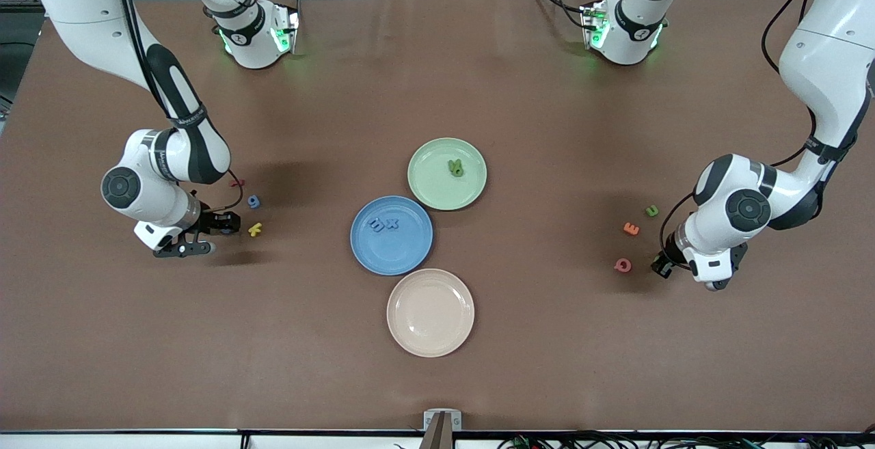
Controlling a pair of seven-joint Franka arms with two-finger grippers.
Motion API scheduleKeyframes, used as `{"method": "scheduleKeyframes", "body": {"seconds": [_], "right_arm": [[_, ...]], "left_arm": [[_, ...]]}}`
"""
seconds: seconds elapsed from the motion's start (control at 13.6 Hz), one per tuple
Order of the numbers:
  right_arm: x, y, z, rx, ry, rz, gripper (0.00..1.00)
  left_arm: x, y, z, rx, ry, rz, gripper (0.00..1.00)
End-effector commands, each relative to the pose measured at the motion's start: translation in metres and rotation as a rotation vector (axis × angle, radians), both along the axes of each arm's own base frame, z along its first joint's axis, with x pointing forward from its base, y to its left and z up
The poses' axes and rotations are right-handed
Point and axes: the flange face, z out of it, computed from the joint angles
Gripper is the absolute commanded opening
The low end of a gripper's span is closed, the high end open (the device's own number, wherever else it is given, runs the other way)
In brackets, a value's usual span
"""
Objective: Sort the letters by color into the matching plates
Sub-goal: 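Grasp the green B with the left gripper while the right gripper grasps the c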
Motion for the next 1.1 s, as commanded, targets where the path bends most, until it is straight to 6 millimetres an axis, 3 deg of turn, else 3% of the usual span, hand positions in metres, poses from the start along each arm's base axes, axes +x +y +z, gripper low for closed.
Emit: {"method": "scheduleKeyframes", "body": {"seconds": [0.0, 0.15, 0.29, 0.44, 0.74, 1.03], "right_arm": [[-0.003, 0.002, -0.003, 0.006, 0.005, -0.012, 0.67], [-0.004, 0.002, -0.007, 0.006, 0.011, -0.012, 0.63], [-0.004, 0.002, -0.009, 0.005, 0.016, -0.013, 0.59], [-0.004, 0.003, -0.009, 0.006, 0.016, -0.012, 0.48], [-0.004, 0.007, -0.008, 0.009, 0.018, -0.009, 0.25], [0.000, 0.016, 0.000, 0.015, 0.048, 0.007, 0.16]], "left_arm": [[0.003, 0.000, -0.005, 0.006, -0.009, -0.012, 0.13], [0.004, -0.001, 0.002, 0.013, -0.019, -0.016, 0.02], [0.006, -0.006, 0.015, 0.021, -0.029, -0.049, 0.00], [0.006, -0.027, 0.033, 0.031, -0.015, -0.078, 0.00], [0.002, -0.090, 0.074, 0.022, 0.021, -0.154, 0.00], [-0.024, -0.167, 0.117, 0.006, 0.065, -0.268, 0.00]]}}
